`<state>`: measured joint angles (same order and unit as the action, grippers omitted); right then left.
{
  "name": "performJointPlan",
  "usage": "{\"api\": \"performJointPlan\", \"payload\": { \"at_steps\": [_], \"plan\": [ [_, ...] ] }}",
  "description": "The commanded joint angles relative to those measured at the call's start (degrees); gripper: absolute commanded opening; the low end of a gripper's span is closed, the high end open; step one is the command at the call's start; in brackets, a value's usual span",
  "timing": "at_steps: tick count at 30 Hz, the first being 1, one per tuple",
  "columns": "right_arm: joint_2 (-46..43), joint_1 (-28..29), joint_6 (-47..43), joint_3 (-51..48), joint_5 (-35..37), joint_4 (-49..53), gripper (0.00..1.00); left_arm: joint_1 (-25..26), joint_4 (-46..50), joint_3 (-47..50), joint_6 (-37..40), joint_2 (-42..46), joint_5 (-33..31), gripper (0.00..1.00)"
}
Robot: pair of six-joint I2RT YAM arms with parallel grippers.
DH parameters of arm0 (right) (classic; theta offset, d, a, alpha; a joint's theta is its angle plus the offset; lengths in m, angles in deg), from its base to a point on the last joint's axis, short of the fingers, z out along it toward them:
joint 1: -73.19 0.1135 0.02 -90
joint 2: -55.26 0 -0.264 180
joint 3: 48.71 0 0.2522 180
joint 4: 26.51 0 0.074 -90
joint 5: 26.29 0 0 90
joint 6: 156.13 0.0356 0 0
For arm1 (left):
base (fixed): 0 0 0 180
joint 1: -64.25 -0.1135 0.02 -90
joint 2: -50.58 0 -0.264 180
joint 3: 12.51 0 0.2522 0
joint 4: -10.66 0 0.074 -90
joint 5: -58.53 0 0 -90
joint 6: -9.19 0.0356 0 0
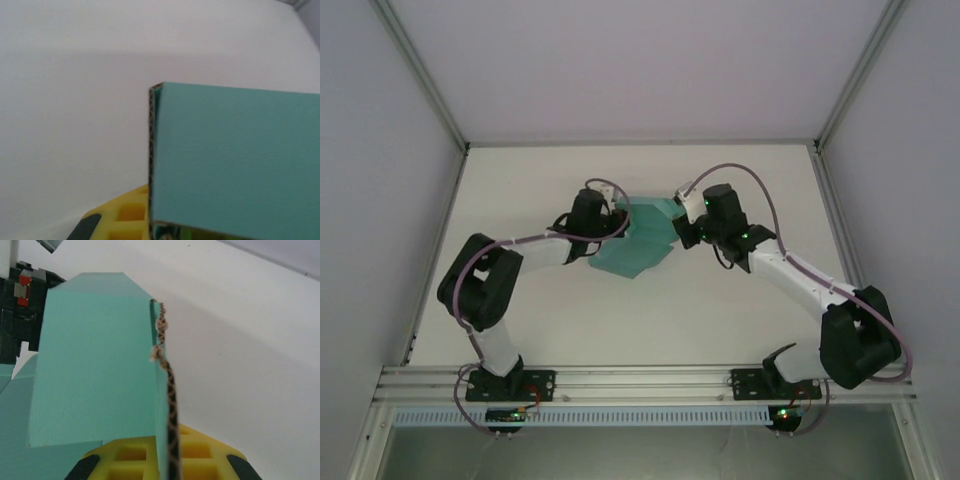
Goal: Assemble paper box
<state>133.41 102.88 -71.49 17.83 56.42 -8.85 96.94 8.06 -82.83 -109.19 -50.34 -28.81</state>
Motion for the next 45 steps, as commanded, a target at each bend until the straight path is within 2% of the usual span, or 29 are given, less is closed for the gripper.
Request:
{"api": "performJointPlan", "payload": {
  "at_steps": [1,5,9,15,17,19,21,23,27,30,34,38,43,45],
  "plan": [
    [-1.60,2.04,-0.13,-1.08,8.52,-3.43,0.00,1.64,14.67,-5.43,-0.95,-0.85,-25.23,0.00],
    [-1.60,3.04,-0.09,-1.44,12.62,-3.97,0.00,1.66,23.30,-9.07,-5.33,-3.47,-34.75,0.00],
    [-1.42,3.16,-0.09,-1.79,13.31,-4.78,0.00,1.72,23.14,-8.26,-5.06,-3.16,-36.80,0.00],
    [-1.20,3.08,0.42,-1.80,12.28,-4.50,0.00,1.91,30.06,-11.44,-5.65,-4.55,-43.39,0.01],
    [-1.31,2.89,0.57,-1.59,10.93,-4.32,0.00,1.78,25.42,-9.08,-1.37,-3.60,-39.61,0.09],
    [-1.26,2.51,0.85,-1.58,8.27,-4.19,0.00,1.54,17.60,-5.24,4.57,-1.63,-31.05,0.16],
    [-0.70,1.29,1.80,-1.87,3.94,-4.17,0.00,0.91,10.98,-1.40,8.37,0.38,-19.90,0.16],
    [0.53,0.00,3.23,-2.11,-0.45,-3.28,0.00,0.46,9.15,0.48,9.27,1.33,-14.90,0.16],
    [2.87,-0.34,2.94,-4.86,-4.56,-5.27,0.00,0.28,9.38,2.58,9.92,1.35,-14.66,0.16],
    [4.73,-1.01,4.02,-6.30,-7.88,-4.80,0.00,-0.42,9.31,3.73,9.42,0.04,-10.68,0.16],
    [7.90,-1.29,4.38,-7.07,-8.88,-5.90,0.00,-0.56,9.16,5.11,8.17,-1.38,-7.89,0.16],
    [10.20,-1.07,2.96,-7.16,-8.52,-5.99,0.00,-0.88,6.21,6.37,7.62,-0.94,-6.33,0.19],
    [10.80,-1.28,1.70,-7.24,-9.62,-6.96,0.00,-1.91,1.60,7.26,6.83,-0.94,-2.63,0.29],
    [11.01,-1.28,1.62,-6.84,-9.76,-6.33,0.00,-2.48,0.25,7.42,6.12,-1.03,-2.39,0.29]
  ]
}}
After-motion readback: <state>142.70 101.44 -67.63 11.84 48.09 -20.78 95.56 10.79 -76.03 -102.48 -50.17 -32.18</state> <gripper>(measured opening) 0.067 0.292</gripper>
